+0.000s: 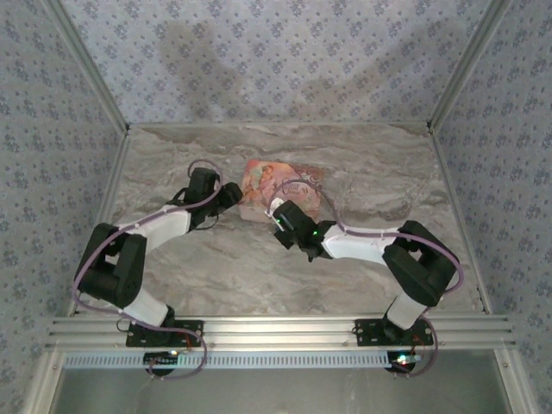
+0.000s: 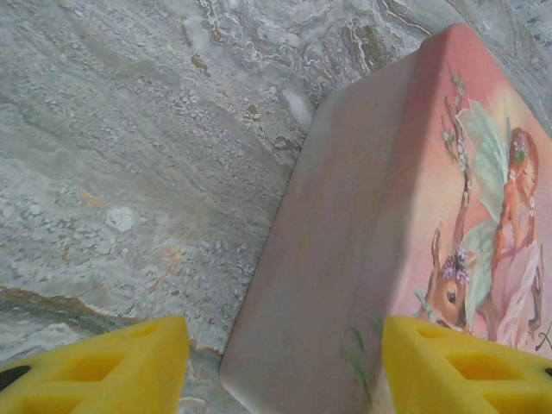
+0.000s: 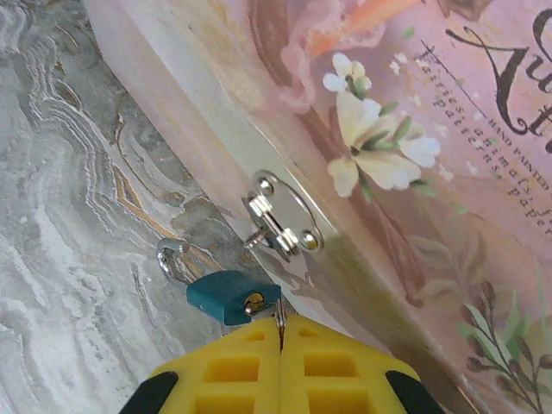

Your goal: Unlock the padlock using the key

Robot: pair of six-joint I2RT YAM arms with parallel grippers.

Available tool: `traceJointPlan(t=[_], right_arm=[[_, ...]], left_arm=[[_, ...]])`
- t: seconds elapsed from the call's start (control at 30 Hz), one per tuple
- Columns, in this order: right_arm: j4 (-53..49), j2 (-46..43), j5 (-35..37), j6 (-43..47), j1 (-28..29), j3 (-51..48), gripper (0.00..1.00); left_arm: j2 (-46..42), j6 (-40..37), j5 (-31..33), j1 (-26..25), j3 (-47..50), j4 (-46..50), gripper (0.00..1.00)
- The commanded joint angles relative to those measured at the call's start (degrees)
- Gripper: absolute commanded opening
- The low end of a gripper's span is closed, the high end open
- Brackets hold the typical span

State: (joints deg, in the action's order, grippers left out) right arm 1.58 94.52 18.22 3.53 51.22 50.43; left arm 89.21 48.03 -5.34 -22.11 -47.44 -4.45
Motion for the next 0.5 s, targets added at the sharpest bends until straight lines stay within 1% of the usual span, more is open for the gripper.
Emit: traceJointPlan(t=[0.0,0.17,0.47], right_arm=[[0.61,0.66,-0.60,0.78,1.13,1.99,0.00],[-0.13,-1.01,-0.29,0.62,2.62,2.30,0.00],[-2.38,-8.34,0.92,-1.96,5.41,0.23,0.00]], left_arm=[[0.47,0.78,-1.23,0.05,-0.87,-2.07,0.61],[-1.42,1.28,-1.25,0.09,0.21,-2.32,0.61],[-8.53,2.65,-0.98,0.05,5.34,-2.23,0.61]])
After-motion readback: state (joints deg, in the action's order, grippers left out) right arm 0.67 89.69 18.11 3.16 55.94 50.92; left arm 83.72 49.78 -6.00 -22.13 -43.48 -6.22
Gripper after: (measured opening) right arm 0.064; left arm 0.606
